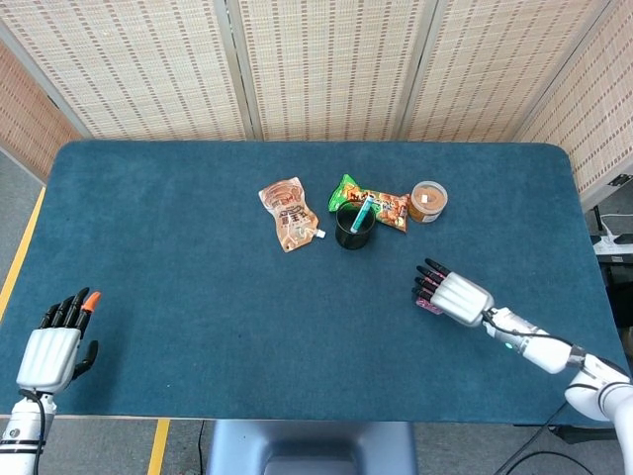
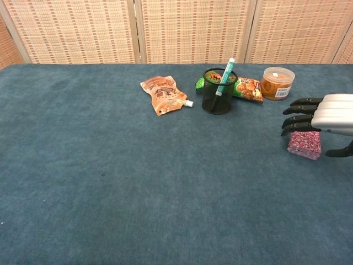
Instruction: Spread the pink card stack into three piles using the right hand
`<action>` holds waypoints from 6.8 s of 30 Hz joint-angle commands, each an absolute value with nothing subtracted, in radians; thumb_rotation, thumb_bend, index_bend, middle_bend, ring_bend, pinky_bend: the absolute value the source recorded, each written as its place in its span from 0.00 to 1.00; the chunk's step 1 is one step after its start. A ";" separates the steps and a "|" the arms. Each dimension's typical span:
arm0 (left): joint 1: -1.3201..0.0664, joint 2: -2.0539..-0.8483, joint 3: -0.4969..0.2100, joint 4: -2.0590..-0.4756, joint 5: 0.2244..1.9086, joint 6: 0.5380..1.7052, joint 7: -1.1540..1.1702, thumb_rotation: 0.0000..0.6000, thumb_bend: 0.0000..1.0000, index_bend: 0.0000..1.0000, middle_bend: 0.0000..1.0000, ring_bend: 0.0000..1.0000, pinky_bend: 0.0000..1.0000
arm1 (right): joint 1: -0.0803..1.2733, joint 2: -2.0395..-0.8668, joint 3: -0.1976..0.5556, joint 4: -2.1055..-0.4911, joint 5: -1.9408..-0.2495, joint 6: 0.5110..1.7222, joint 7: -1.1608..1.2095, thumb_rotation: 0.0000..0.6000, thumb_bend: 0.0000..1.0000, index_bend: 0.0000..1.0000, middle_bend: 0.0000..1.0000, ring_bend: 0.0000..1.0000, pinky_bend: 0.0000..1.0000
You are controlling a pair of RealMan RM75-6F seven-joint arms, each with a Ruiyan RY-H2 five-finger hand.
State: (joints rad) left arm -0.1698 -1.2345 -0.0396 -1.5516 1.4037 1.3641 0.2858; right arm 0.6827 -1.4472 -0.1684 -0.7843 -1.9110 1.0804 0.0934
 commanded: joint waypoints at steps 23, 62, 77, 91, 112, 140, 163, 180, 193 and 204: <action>-0.177 -1.240 -0.040 -1.548 1.391 1.354 0.293 1.00 0.48 0.00 0.03 0.10 0.17 | 0.700 -1.516 -0.195 -0.665 -1.876 1.094 0.113 1.00 0.21 0.25 0.19 0.00 0.01; -0.180 -1.234 -0.034 -1.553 1.398 1.356 0.287 1.00 0.47 0.00 0.05 0.12 0.17 | 0.696 -1.529 -0.207 -0.668 -1.851 1.131 0.066 1.00 0.21 0.56 0.38 0.20 0.13; -0.177 -1.230 -0.031 -1.555 1.406 1.362 0.280 1.00 0.47 0.00 0.05 0.12 0.17 | 0.694 -1.515 -0.200 -0.683 -1.852 1.170 0.041 1.00 0.22 0.66 0.45 0.25 0.15; -0.174 -1.227 -0.030 -1.559 1.414 1.371 0.275 1.00 0.48 0.00 0.05 0.12 0.17 | 0.694 -1.459 -0.206 -0.809 -1.886 1.241 -0.012 1.00 0.22 0.66 0.45 0.25 0.15; -0.177 -1.229 -0.026 -1.559 1.416 1.359 0.278 1.00 0.47 0.00 0.05 0.12 0.17 | 0.687 -1.429 -0.260 -1.022 -1.976 1.204 -0.158 1.00 0.22 0.36 0.37 0.21 0.15; -0.182 -1.232 -0.024 -1.556 1.409 1.346 0.283 1.00 0.48 0.00 0.06 0.13 0.17 | 0.716 -1.368 -0.159 -1.019 -1.844 1.063 -0.185 1.00 0.21 0.04 0.13 0.08 0.13; -0.192 -1.246 -0.027 -1.554 1.379 1.319 0.310 1.00 0.48 0.00 0.06 0.15 0.18 | 0.710 -1.490 -0.214 -0.717 -1.872 1.063 -0.061 1.00 0.21 0.15 0.13 0.08 0.13; -0.191 -1.239 -0.025 -1.559 1.382 1.324 0.305 1.00 0.48 0.00 0.07 0.15 0.18 | 0.706 -1.518 -0.213 -0.687 -1.864 1.081 -0.085 1.00 0.21 0.28 0.17 0.08 0.16; -0.190 -1.240 -0.026 -1.559 1.379 1.328 0.311 1.00 0.48 0.00 0.08 0.16 0.18 | 0.707 -1.519 -0.211 -0.693 -1.856 1.080 -0.098 1.00 0.21 0.29 0.18 0.08 0.16; -0.190 -1.238 -0.023 -1.561 1.382 1.328 0.310 1.00 0.47 0.00 0.08 0.17 0.18 | 0.706 -1.523 -0.212 -0.695 -1.851 1.077 -0.102 1.00 0.21 0.38 0.21 0.10 0.17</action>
